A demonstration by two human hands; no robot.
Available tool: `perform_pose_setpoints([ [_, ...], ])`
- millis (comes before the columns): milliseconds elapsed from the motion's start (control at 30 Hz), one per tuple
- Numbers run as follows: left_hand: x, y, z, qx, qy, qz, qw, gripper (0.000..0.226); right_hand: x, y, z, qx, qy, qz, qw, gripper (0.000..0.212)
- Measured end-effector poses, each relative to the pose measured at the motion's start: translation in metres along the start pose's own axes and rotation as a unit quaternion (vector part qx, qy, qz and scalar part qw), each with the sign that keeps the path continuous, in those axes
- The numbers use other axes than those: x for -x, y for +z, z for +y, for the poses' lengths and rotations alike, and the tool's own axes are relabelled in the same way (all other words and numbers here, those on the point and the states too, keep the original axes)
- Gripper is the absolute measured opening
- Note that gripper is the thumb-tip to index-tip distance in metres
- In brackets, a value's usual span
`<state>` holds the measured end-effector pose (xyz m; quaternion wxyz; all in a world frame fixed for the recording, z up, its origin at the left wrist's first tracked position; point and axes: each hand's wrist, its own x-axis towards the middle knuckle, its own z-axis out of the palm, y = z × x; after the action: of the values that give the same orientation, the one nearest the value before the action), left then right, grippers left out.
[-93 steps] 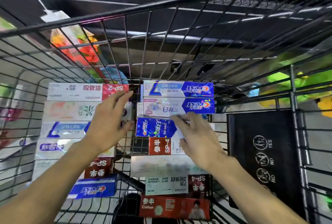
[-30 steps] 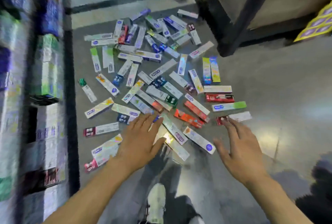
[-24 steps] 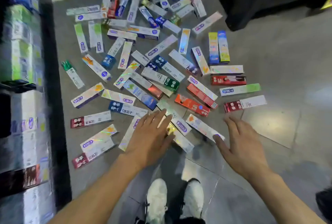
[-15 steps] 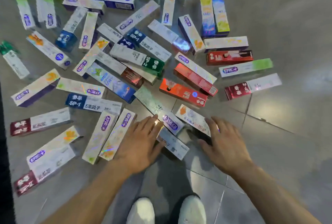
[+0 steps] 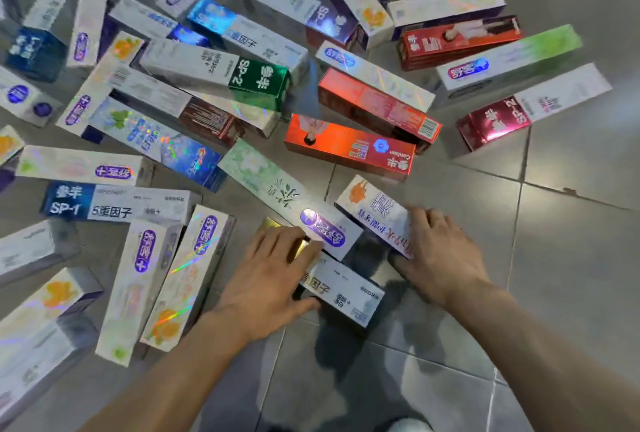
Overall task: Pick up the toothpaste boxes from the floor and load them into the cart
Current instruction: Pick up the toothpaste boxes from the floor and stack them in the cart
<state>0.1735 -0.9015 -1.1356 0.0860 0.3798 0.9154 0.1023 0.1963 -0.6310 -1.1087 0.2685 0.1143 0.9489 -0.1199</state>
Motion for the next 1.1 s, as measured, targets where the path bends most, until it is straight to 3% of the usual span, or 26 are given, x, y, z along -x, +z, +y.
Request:
perform_pose_setpoints([
  [100,-0.002,-0.002,0.003,-0.010,0.009,0.007,1.000,0.067,0.011,0.009,-0.006,-0.054,0.043,-0.019,0.997,0.068],
  [333,0.004,-0.014,0.011,0.005,-0.010,-0.065,0.998,0.056,0.044,0.001,-0.008,-0.094,0.065,0.001,0.993,0.058],
  [467,0.008,-0.049,0.035,0.057,-0.097,-0.118,0.987,0.057,0.057,-0.033,-0.007,-0.183,0.080,0.028,0.980,0.059],
  [567,-0.003,-0.095,0.056,0.094,-0.206,-0.150,0.962,0.053,0.069,-0.070,-0.012,-0.233,0.085,0.062,0.967,0.059],
  [700,-0.025,-0.167,0.082,0.217,-0.304,-0.029,0.927,0.062,0.092,-0.130,-0.026,-0.265,0.074,0.101,0.956,0.056],
  [833,-0.056,-0.254,0.096,0.297,-0.333,0.058,0.893,0.081,0.127,-0.208,-0.051,-0.334,0.058,0.131,0.932,0.072],
  [1100,-0.087,-0.484,0.138,0.385,-0.323,0.151,0.851,0.061,0.218,-0.425,-0.094,-0.420,0.007,0.164,0.892,0.072],
])
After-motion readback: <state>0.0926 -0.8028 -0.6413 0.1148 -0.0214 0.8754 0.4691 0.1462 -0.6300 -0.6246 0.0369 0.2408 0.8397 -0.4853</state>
